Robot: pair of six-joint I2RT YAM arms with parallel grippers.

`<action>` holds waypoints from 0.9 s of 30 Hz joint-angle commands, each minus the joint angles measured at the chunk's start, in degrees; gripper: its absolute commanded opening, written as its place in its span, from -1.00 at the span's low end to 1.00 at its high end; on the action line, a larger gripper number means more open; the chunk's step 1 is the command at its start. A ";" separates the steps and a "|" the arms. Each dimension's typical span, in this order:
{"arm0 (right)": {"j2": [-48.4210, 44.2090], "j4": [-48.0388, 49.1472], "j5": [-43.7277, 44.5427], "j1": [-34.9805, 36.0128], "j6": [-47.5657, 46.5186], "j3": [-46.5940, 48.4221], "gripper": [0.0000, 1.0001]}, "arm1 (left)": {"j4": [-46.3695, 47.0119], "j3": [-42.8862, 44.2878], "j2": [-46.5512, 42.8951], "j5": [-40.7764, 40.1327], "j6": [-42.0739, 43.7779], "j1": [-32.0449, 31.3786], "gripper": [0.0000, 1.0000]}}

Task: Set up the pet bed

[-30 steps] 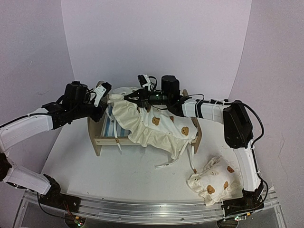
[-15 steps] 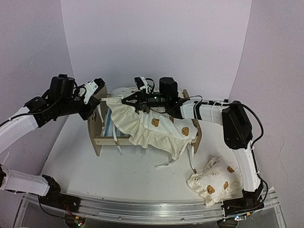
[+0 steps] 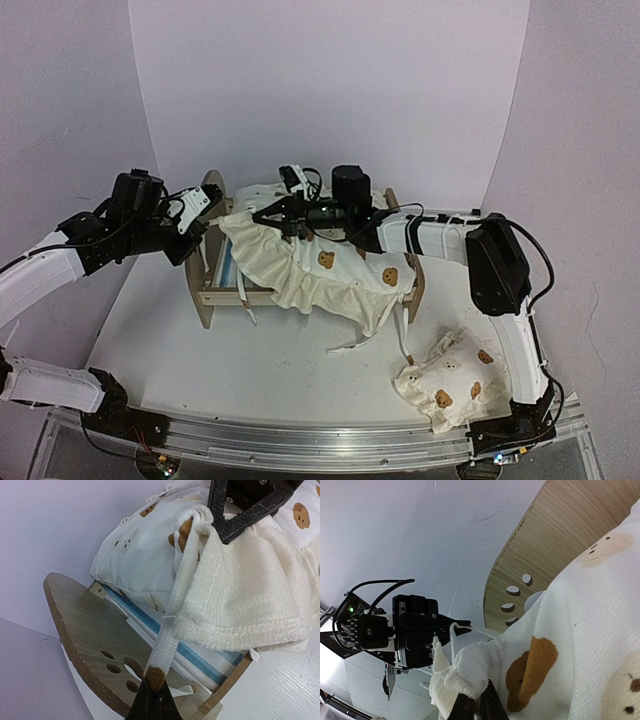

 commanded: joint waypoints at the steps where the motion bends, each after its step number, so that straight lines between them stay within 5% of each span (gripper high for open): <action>1: -1.78 2.32 0.32 -0.14 -0.05 0.51 -1.00 | 0.66 -1.32 -2.11 -1.82 0.53 0.35 -1.00; 11: -3.09 -1.22 11.43 5.68 -9.14 -0.61 -1.00 | -0.09 -3.70 -8.86 5.57 -10.46 0.36 0.17; 17: -2.44 -10.97 23.08 10.21 -19.21 2.04 -1.00 | 0.21 -7.07 -19.66 16.27 -27.89 0.36 0.32; 27: 4.32 -28.02 24.19 13.15 -33.98 11.29 -1.00 | 2.55 -19.03 -26.94 9.37 -66.93 0.41 0.25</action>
